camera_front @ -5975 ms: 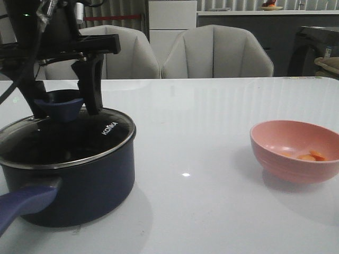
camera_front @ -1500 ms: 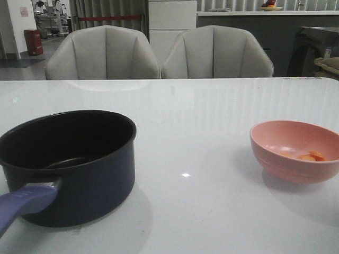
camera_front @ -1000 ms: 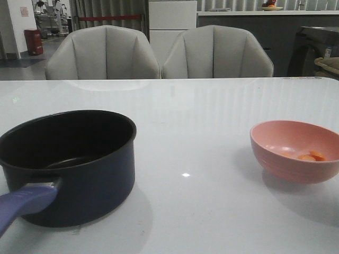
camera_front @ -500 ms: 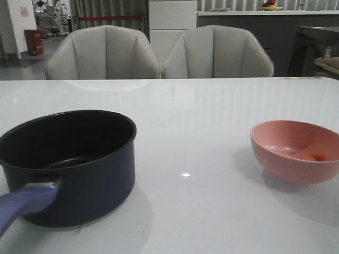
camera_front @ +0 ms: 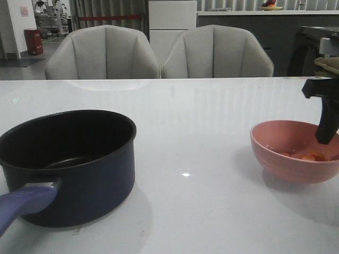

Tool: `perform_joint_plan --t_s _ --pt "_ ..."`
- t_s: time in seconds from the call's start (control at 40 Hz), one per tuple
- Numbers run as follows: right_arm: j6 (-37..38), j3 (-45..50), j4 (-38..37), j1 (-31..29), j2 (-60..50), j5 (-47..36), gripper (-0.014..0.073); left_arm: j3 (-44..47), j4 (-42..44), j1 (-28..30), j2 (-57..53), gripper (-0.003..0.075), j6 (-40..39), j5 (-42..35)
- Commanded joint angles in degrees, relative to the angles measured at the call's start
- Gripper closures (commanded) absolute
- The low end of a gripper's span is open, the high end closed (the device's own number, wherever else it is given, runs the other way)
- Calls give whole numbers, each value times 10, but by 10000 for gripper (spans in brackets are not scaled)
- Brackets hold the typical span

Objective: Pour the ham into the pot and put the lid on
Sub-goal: 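Lift the pink bowl and carry it over the saucepan, right gripper, then tilt the pink bowl to pour ham slices into the saucepan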

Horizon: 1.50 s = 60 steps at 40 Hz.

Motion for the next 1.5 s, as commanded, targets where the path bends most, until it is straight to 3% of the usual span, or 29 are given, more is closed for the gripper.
perform_joint_plan --t_s 0.0,0.12,0.35,0.5,0.65,0.88,1.27,1.48 --pt "-7 -26 7 -2 8 -2 238 -15 -4 -4 6 127 0 -48" --pt "-7 -37 12 -2 18 6 464 -15 -4 -4 6 127 0 -48" --pt "-21 -44 20 -2 -35 7 454 -15 -4 -4 6 127 0 -48" --pt "-19 -47 67 -2 -65 16 454 -15 -4 -4 6 127 0 -48" --pt "-80 -47 70 54 -107 -14 454 -15 -4 -4 6 127 0 -48" --pt "-87 -47 70 189 -165 -139 454 -15 -4 -4 6 127 0 -48" --pt "-94 -47 16 375 -119 -401 454 -15 -4 -4 6 127 0 -48" --pt "-188 -47 2 427 -69 -561 454 -15 -4 -4 6 127 0 -48"
